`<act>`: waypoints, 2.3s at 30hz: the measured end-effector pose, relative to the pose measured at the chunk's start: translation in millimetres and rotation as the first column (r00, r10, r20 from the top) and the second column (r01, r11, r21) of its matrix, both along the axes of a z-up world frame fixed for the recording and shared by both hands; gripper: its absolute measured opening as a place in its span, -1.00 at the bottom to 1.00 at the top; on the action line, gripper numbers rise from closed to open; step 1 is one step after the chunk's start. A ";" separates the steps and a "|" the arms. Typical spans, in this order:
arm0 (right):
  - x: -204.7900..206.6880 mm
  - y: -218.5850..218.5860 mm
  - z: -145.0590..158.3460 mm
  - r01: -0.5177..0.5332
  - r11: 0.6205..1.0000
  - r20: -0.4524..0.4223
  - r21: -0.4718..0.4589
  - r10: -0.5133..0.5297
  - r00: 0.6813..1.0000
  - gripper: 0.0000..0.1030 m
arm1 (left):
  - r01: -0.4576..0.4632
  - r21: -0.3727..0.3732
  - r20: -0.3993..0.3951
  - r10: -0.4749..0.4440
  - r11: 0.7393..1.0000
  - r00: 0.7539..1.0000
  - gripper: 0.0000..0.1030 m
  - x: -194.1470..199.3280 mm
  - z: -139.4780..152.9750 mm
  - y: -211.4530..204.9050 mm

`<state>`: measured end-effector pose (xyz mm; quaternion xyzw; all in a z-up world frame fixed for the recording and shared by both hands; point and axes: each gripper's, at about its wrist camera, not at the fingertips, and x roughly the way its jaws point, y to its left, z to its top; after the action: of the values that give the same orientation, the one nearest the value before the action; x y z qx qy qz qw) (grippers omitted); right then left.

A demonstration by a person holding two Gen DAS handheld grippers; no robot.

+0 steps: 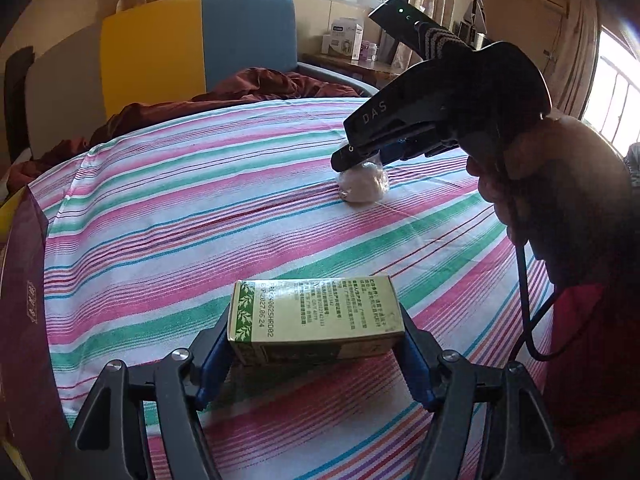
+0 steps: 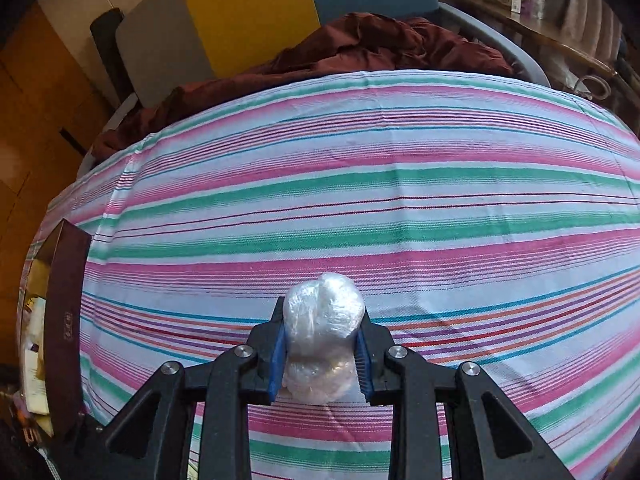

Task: Organize objects
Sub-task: 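Carry the green-white medicine box into the gold tray and open the left tool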

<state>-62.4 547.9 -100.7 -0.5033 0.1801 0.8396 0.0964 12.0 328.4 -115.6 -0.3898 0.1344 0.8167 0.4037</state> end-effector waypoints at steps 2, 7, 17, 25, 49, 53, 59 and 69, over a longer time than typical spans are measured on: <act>-1.0 -1.4 -1.8 -0.006 1.000 0.009 0.012 0.006 1.000 -0.44 | -0.005 -0.007 0.003 0.005 1.000 1.000 0.41 -1.8 2.1 -0.7; -6.3 -5.8 -4.4 -0.015 0.999 0.025 0.038 0.014 1.000 -0.44 | -0.035 -0.014 -0.003 0.035 0.999 0.999 0.41 -4.8 9.7 -10.6; -8.5 -10.1 -5.4 -0.022 0.996 0.032 0.085 0.020 0.999 -0.44 | -0.083 0.016 -0.098 0.085 0.996 0.992 0.41 -0.7 53.1 -27.4; -10.4 -14.9 -4.5 -0.047 0.992 0.019 0.120 0.045 0.999 -0.44 | -0.132 0.046 -0.145 0.137 0.990 0.980 0.41 4.0 85.6 -58.8; -3.7 -19.5 0.2 -0.046 0.986 0.009 0.160 0.046 0.999 -0.44 | -0.400 0.174 -0.041 0.412 0.900 0.910 0.41 -35.9 110.2 -222.1; -5.1 -24.3 4.0 -0.062 0.983 0.000 0.175 0.063 0.998 -0.43 | -0.478 0.211 0.016 0.486 0.853 0.874 0.41 -48.1 109.1 -269.2; -5.1 -28.1 8.9 -0.072 0.980 -0.020 0.185 0.077 0.997 -0.44 | -0.474 0.166 0.066 0.470 0.865 0.880 0.41 -56.9 86.9 -268.1; -6.0 -27.9 10.0 -0.071 0.979 -0.030 0.191 0.078 0.997 -0.44 | -0.404 -0.054 0.078 0.408 0.913 0.910 0.44 -58.0 36.6 -224.9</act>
<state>-68.4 519.9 -90.7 -0.4825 0.0823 0.8652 0.1092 -46.0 103.5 -79.0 -0.4520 0.0477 0.8623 0.2234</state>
